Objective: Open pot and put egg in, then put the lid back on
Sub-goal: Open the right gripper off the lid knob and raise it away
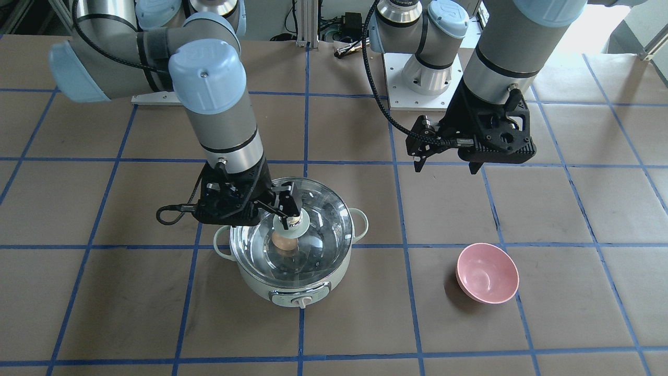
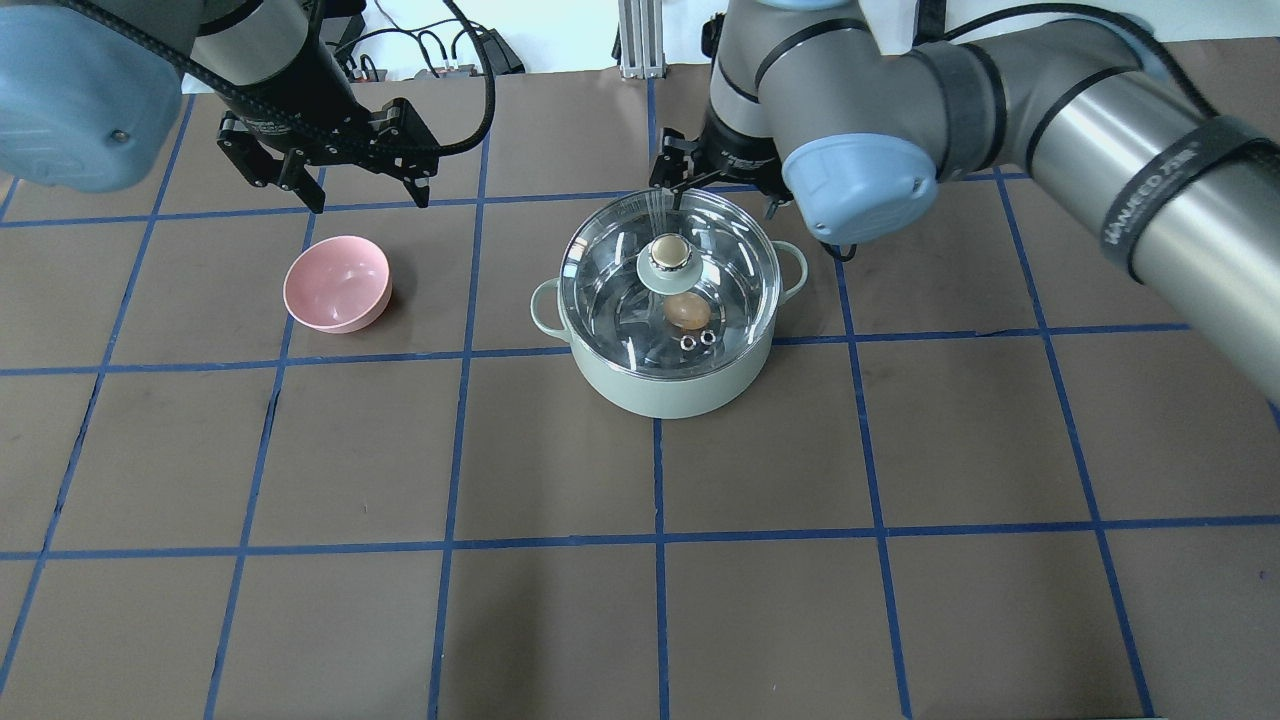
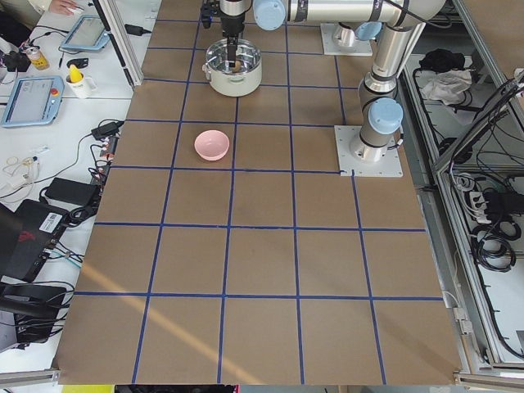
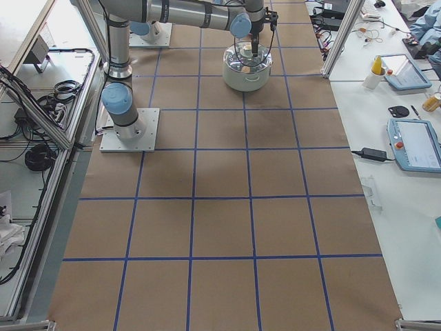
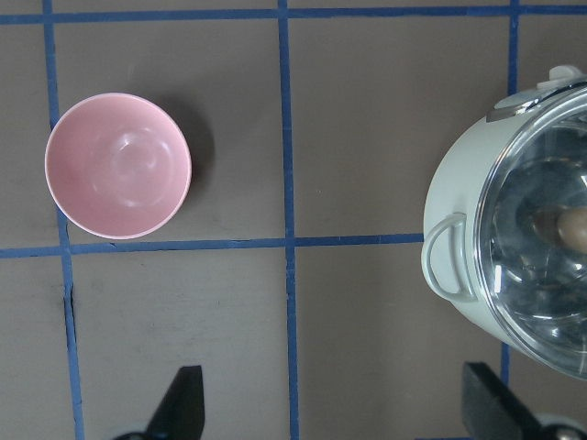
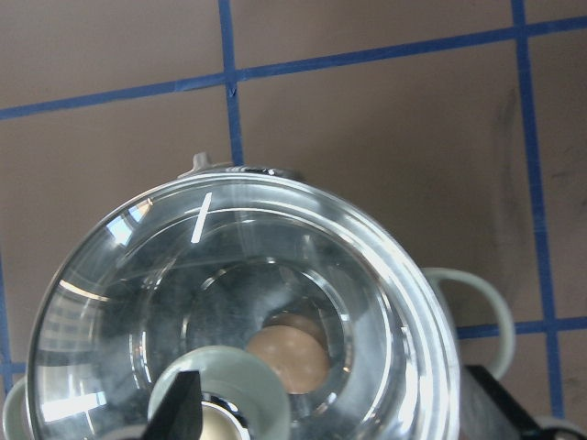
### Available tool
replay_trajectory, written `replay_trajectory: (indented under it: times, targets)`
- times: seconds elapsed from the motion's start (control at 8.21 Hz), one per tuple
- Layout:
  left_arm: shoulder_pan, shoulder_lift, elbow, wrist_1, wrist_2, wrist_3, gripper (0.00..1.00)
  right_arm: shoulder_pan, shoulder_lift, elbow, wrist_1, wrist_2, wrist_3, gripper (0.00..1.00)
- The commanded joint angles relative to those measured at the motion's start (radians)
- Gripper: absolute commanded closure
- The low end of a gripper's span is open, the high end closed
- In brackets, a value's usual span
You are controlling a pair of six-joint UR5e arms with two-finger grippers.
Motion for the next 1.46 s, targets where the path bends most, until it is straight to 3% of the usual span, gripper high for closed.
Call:
replay_trajectory:
  times: [0.0,0.24,0.61,1.34]
  targets:
    - [-0.011,0.018,-0.001,-0.005,0.004,0.0,0.0,-0.154,-0.086,-0.002,0.148,0.009,-0.23,0.0]
    - [-0.011,0.028,-0.006,-0.011,0.004,0.001,0.0,-0.231,-0.193,-0.002,0.317,-0.012,-0.347,0.0]
    - [-0.01,0.021,-0.004,-0.013,0.004,0.001,0.0,-0.238,-0.292,0.011,0.427,-0.037,-0.378,0.0]
    - [-0.01,0.023,-0.004,-0.013,0.006,0.001,0.0,-0.246,-0.307,0.01,0.406,-0.054,-0.425,0.0]
